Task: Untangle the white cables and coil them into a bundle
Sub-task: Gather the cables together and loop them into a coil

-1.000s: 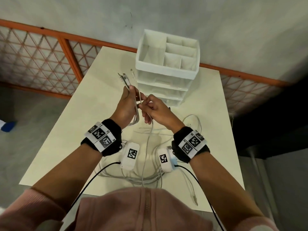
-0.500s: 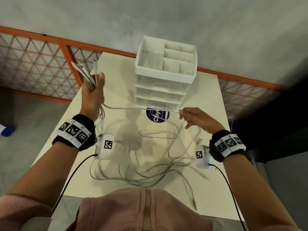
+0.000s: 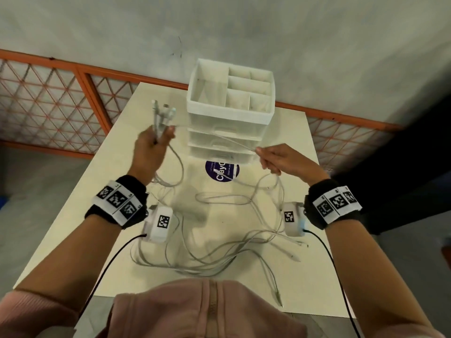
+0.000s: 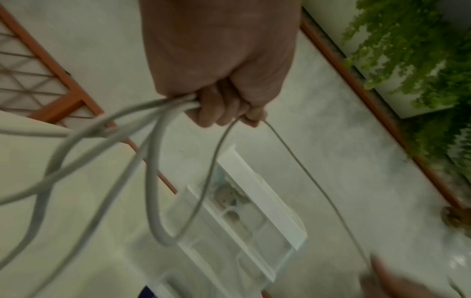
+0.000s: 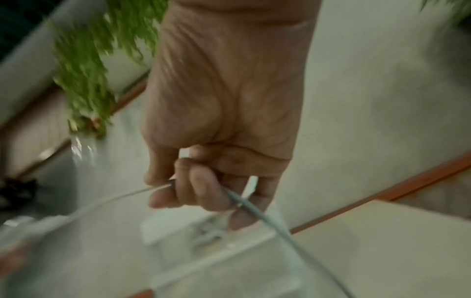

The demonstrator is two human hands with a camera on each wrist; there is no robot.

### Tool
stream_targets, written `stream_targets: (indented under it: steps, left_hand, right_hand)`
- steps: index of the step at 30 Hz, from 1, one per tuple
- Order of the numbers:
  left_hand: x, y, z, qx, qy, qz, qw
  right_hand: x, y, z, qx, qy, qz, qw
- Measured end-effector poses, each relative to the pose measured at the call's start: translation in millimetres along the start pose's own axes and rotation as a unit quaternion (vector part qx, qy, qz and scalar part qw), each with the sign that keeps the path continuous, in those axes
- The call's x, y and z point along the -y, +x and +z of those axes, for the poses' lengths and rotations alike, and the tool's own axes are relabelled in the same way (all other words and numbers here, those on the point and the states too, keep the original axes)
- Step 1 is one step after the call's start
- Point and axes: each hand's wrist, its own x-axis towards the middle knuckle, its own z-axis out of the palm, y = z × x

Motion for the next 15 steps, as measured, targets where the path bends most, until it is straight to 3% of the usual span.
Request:
stream_targets:
  steps: [3,6,12,15]
  left_hand:
    - [13.1,13.6,-22.7,-0.115,0.036,-0.017,0.993]
    - [23.6,16.9,-35.2,-0.148,0.063,-0.028,0.987]
    - [19.5,2.3,-41.8,-0.023,0.029,-0.112,0.993]
    - [8.5,-8.2,-31.8,0.086,0.122,-0.142,0.979]
  right_hand:
    - [-37.4,-7.1,-13.2,-0.067,-0.107,0.084,0.989]
    - [-50.3,-13.9,-26.8,-0.113,-0.128,0.094,0.981]
    - [-66.6,-40.9,-14.1,0.021,-0.146,0.131,0.98]
    - [-89.0,-53.5,17.0,0.124,-0.104,0.187,0.969]
